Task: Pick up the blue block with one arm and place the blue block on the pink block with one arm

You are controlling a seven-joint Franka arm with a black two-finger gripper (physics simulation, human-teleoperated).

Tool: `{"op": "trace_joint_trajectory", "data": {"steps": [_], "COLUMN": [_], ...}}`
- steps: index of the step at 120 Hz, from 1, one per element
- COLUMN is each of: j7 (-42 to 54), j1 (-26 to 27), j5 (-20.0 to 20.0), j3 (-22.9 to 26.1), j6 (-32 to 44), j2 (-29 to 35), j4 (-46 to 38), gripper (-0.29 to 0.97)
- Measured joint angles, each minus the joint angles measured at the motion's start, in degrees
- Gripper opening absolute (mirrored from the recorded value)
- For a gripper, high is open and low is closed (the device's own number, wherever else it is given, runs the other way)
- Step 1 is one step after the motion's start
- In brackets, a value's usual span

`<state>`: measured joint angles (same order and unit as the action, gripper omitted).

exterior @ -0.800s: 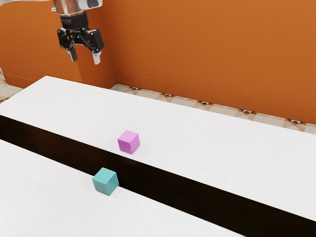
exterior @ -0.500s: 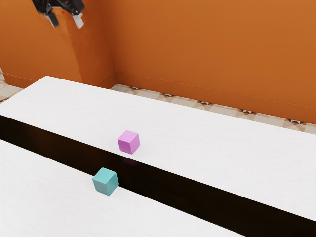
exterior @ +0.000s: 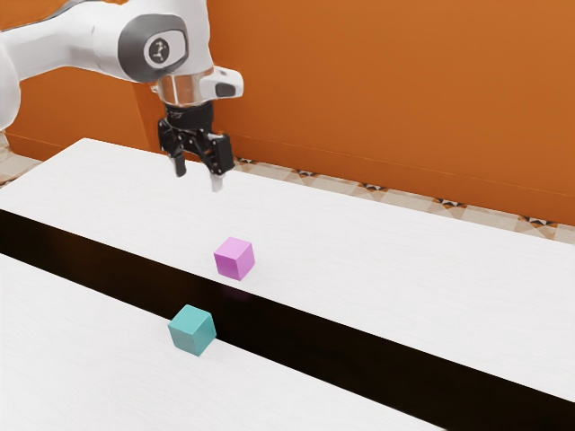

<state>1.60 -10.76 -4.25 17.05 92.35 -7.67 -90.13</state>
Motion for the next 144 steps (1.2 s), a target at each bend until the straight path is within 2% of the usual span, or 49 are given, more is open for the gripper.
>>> {"op": "trace_joint_trajectory", "data": {"steps": [24,41,62,77,100,144], "j7": [-2.06,-2.24,-1.88,0.08,3.58,7.47], "j1": [1.87,2.63,2.72,2.67,2.92,3.27], "j5": [-0.18,0.03,0.03,0.13,0.32,1.3], "j3": [-1.59,-2.93,-4.17,-6.12,-6.5,-6.61], "j6": [6.62,15.51,26.41,32.6,41.15,50.98], "j2": [-3.03,-4.13,-2.32,-2.16,-0.08,0.44], "j4": [-4.82,-13.72,-25.22,-29.6,-37.58,-43.99], "gripper": [0.68,0.68,0.68,0.68,0.68,0.68]}}
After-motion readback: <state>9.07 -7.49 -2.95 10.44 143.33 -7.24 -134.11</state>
